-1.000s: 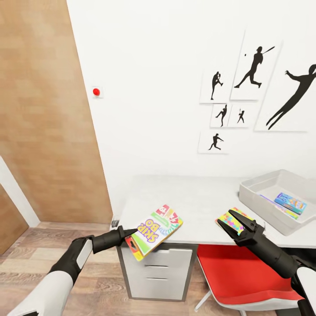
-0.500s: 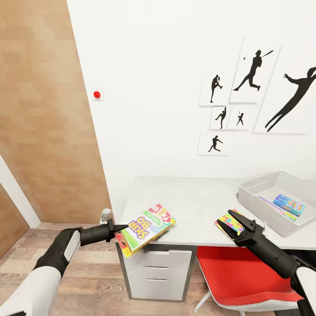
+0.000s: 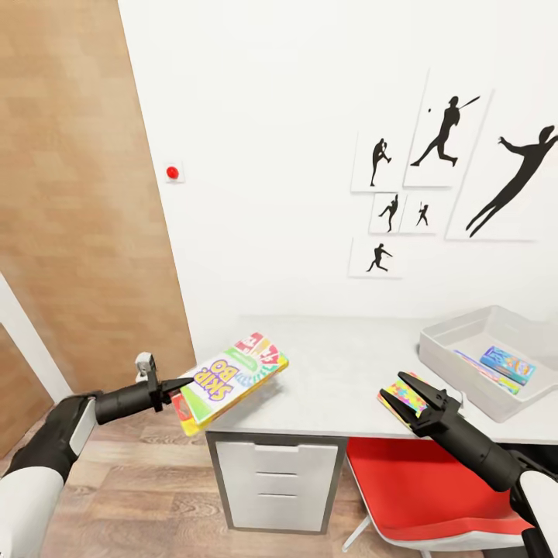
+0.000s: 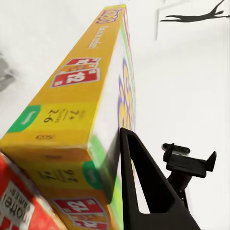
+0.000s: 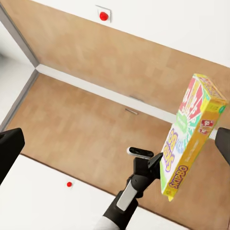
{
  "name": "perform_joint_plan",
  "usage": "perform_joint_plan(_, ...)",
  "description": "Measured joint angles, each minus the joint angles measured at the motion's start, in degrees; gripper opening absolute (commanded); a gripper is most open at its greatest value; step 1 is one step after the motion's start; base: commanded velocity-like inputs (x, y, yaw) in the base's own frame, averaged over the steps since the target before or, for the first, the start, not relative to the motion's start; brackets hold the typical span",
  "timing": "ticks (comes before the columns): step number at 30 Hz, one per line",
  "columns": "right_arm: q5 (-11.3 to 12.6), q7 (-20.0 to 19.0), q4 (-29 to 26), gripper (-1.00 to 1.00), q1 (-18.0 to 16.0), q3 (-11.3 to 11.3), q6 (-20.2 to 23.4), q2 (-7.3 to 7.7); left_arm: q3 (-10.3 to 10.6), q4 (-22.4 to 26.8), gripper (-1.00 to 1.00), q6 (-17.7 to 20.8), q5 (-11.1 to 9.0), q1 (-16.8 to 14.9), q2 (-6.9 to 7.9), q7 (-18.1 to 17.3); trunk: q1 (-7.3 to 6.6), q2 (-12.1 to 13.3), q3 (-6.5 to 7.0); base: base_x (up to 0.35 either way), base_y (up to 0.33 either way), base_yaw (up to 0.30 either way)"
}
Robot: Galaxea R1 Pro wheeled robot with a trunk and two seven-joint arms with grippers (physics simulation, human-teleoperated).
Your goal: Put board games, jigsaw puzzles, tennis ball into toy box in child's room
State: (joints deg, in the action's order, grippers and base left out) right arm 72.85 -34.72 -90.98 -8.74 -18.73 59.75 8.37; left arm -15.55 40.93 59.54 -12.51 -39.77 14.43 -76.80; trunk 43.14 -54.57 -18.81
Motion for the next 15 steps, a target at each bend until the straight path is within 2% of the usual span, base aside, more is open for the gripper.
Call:
perform_joint_plan(3, 0.0, 0.1, 0.0, 1.00, 0.0, 0.1, 0.0, -0.01, 0.1, 0.0, -1.00, -0.1, 0.1, -0.1, 2.02, -0.8, -0.66, 1.2, 0.54, 0.000, 0.000, 0.000)
perform_joint_plan(5, -0.1, 0.2, 0.0, 1.00, 0.0, 0.4, 0.0, -0.02, 0.1, 0.0, -1.00, 0.0, 0.0, -0.1, 2.53, -0.9, -1.10, 2.0, 0.90, 0.000, 0.000, 0.000)
perform_joint_plan(9, -0.3, 0.9, 0.1, 1.00, 0.0, 1.9, 0.0, -0.06, 0.3, 0.0, -1.00, 0.0, 0.0, -0.1, 2.97, -1.0, -1.98, 3.6, 1.62, 0.000, 0.000, 0.000)
perform_joint_plan(15, -0.3, 1.5, 0.1, 1.00, 0.0, 2.1, 0.0, -0.07, 0.2, 0.0, -1.00, 0.0, 0.0, -0.1, 3.05, -1.0, -3.30, 6.0, 2.70, 0.000, 0.000, 0.000)
